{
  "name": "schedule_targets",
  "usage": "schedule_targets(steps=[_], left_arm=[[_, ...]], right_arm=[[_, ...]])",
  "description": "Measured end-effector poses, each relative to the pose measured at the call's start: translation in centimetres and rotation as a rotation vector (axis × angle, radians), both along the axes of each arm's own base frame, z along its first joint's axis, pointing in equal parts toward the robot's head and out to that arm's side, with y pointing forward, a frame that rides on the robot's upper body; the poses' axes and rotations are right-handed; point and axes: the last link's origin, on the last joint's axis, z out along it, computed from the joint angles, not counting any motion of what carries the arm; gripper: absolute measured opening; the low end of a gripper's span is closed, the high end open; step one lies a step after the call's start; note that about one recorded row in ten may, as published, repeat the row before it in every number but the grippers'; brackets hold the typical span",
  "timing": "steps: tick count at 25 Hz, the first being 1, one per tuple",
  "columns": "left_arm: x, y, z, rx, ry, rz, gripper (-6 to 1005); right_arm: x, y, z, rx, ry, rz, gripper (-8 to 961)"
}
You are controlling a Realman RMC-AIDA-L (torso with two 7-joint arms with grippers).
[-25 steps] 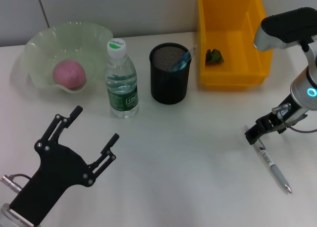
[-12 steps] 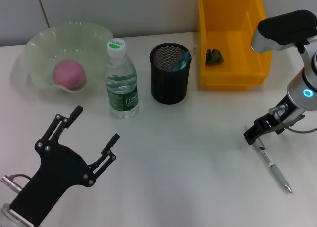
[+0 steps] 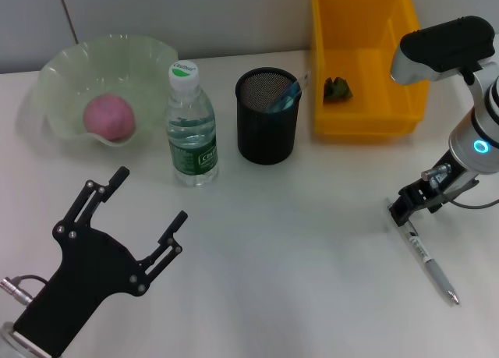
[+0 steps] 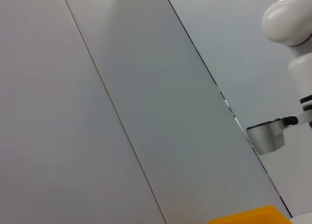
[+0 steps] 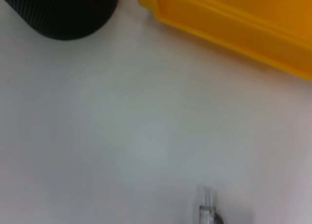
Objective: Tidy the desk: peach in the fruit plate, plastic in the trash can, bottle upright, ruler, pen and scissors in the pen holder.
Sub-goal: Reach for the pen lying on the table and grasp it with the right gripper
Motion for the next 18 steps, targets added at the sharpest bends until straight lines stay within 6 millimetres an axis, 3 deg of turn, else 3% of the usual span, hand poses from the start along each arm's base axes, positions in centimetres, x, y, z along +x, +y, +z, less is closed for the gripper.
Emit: schedule_targets(steps=[4, 18], left_arm=[[-0.01, -0.03, 0.0, 0.0, 0.0, 0.0, 783], [0.05, -0.02, 0.0, 0.0, -0.002, -0.003, 783]], right_arm=[[-0.11, 0.06, -0.01, 0.0, 0.0, 0.004, 581], [-0.12, 0.5, -0.66, -0.011, -0.001, 0.002, 580]])
